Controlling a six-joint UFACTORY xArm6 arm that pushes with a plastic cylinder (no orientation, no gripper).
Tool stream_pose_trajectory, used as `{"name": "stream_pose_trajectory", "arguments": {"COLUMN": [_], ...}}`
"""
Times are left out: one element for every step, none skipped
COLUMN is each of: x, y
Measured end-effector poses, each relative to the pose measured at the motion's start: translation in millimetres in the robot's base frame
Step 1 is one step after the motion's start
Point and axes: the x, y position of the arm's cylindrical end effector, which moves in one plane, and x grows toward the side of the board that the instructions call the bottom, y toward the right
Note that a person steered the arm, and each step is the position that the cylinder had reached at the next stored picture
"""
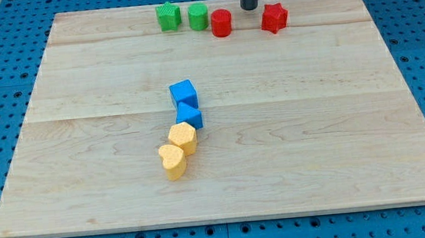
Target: Touch at the top of the red star
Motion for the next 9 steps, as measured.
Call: {"name": "stream_pose_trajectory", "arguments": {"x": [-4,-6,-6,-6,-2,5,6,12,11], "y": [-5,-8,-10,-10,-9,20,19,24,57]}}
